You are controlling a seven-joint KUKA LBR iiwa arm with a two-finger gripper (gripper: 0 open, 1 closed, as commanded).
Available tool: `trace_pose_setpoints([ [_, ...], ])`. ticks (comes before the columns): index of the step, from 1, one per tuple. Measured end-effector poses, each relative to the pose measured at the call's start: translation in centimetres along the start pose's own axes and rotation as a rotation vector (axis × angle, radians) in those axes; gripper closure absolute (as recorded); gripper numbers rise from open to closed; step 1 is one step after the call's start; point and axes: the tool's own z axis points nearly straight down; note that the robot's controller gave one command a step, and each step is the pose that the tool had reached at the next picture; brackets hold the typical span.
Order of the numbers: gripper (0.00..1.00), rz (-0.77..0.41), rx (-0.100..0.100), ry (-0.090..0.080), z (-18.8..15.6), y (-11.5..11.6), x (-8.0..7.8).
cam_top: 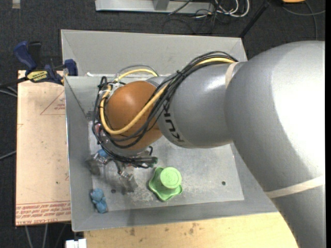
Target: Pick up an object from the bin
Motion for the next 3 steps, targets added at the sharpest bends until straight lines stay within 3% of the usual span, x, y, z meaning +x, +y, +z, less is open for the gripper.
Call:
trace_pose_setpoints([
  [1, 0.00, -0.465, 0.001, -0.001, 0.0, -6.1, -4.1],
  [2, 0.00, -0.433, 0.001, 0.002, -0.2, -15.0, 0.9],
  [3, 0.00, -0.708, -0.001, -0.003, 0.0, -7.4, -6.5],
])
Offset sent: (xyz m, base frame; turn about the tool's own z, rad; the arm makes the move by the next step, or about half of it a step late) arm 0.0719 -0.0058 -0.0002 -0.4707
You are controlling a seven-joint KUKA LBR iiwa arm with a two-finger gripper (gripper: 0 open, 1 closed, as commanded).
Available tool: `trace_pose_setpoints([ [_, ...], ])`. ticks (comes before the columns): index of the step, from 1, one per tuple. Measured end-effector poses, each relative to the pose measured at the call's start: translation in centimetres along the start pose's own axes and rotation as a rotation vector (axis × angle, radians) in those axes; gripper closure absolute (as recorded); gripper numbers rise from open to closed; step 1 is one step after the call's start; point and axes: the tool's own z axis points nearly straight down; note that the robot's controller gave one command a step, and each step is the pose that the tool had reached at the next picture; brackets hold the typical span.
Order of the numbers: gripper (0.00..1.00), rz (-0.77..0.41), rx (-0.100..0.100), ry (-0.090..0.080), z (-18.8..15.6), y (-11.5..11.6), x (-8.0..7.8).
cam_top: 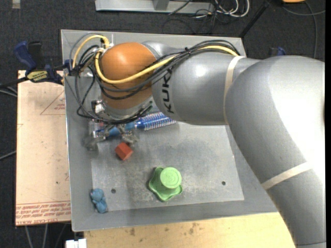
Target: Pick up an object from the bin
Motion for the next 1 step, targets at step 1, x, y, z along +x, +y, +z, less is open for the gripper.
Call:
trace_pose_setpoints([
  [1, 0.00, 0.307, -0.001, 0.005, -0.11, 1.21, 6.61],
])
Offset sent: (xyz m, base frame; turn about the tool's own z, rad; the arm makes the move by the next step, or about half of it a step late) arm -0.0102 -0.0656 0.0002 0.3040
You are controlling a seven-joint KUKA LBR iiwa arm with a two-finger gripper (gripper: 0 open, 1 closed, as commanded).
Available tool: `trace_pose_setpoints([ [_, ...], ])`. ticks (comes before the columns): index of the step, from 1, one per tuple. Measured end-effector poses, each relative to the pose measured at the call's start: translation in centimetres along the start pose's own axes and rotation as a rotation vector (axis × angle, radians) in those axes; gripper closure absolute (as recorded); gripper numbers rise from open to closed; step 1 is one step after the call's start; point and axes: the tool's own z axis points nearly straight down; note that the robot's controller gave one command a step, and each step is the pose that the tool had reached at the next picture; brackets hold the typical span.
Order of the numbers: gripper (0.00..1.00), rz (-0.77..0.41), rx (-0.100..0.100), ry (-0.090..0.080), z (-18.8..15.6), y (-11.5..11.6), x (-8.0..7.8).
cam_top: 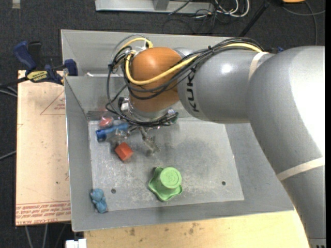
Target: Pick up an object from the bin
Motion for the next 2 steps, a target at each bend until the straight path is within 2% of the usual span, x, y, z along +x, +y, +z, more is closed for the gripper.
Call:
trace_pose_setpoints([
  [1, 1.00, 0.000, 0.000, -0.003, -0.05, 0.04, -0.17],
  [2, 0.00, 0.001, 0.000, -0.003, -0.01, 0.07, -0.17],
])
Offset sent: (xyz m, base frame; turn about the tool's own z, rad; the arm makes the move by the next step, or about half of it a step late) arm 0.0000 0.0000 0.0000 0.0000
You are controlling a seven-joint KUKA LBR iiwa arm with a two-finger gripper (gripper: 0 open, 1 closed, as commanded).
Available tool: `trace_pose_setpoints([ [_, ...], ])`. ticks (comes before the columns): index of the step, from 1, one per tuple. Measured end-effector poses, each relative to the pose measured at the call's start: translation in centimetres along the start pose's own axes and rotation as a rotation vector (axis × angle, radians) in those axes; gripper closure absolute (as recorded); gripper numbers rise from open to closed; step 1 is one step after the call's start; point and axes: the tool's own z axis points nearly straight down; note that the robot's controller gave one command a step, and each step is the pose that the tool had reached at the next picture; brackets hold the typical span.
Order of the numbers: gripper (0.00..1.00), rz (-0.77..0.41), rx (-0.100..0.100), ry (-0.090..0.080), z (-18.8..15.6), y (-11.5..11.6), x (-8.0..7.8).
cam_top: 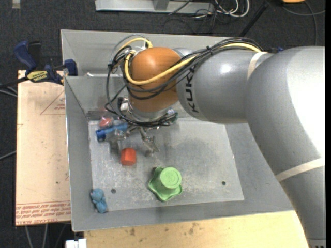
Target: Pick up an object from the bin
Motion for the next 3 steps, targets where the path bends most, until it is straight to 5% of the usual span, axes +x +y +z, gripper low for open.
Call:
trace_pose_setpoints([
  [1, 0.00, 0.031, -0.001, 0.003, 0.0, -0.3, 5.8],
  [2, 0.00, -0.261, 0.001, -0.002, -0.6, 0.1, -4.6],
  [3, 0.00, -0.357, -0.002, 0.005, -0.1, -0.5, 5.2],
])
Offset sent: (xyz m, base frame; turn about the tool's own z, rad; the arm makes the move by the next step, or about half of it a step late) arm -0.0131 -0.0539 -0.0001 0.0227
